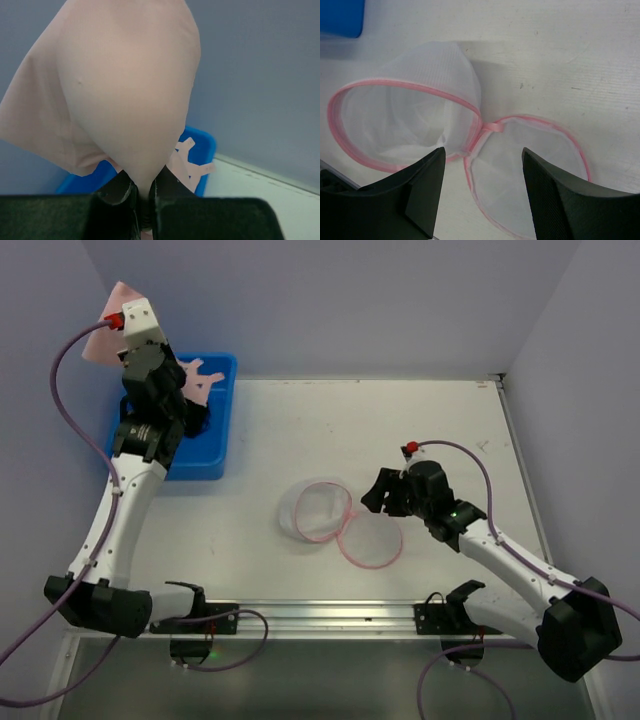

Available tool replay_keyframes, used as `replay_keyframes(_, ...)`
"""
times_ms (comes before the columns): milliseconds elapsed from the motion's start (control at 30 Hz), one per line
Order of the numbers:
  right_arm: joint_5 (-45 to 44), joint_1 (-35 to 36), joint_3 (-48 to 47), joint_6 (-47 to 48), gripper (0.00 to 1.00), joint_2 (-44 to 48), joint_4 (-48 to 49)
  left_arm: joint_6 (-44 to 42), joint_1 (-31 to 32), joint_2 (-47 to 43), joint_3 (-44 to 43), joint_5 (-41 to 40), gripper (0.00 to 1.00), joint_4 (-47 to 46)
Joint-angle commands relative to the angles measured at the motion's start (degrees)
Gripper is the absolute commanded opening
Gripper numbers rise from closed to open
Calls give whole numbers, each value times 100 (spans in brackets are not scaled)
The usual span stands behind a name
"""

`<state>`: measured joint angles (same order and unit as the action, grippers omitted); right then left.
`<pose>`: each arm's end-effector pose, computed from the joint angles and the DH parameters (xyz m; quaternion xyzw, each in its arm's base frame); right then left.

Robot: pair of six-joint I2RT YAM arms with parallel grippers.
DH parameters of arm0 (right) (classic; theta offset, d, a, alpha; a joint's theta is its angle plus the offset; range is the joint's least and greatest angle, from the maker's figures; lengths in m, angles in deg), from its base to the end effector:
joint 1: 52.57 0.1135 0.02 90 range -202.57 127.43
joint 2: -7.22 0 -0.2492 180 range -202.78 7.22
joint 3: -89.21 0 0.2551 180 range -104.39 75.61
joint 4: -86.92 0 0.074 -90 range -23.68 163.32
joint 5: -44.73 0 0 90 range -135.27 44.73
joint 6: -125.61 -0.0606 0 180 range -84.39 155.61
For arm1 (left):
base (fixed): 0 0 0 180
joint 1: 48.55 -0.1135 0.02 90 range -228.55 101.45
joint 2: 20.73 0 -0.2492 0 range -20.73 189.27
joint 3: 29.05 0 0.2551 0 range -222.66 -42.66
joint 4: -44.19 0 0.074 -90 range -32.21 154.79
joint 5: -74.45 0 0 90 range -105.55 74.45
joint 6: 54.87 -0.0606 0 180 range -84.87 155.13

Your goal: Unzip the laundry bag and remove the bra

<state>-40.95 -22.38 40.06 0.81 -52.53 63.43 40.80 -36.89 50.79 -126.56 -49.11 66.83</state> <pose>0.2194 0.1329 0.2065 0.0178 0.8827 0.2797 0.3772 0.2953 -0.0267 0.4689 -0.1754 0.6670 0.0909 0.7184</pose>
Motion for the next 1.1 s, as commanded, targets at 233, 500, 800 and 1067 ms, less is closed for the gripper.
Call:
replay_keyframes(233, 183, -22, 83, 115, 65, -99, 154, -1121, -850, 1196, 724, -978, 0, 31)
replay_keyframes(500, 228, -23, 198, 97, 65, -151, 233, 71, -841, 2716, 893, -83, 7, 361)
replay_keyframes(800, 34, -23, 206, 1, 65, -98, 93, 918, -841, 2209, 726, 270, 99, 1346)
replay_keyframes(1067, -317, -84, 215, -447, 65, -265, -241, 1349, -359, 242, 1375, 2344, 98, 1583)
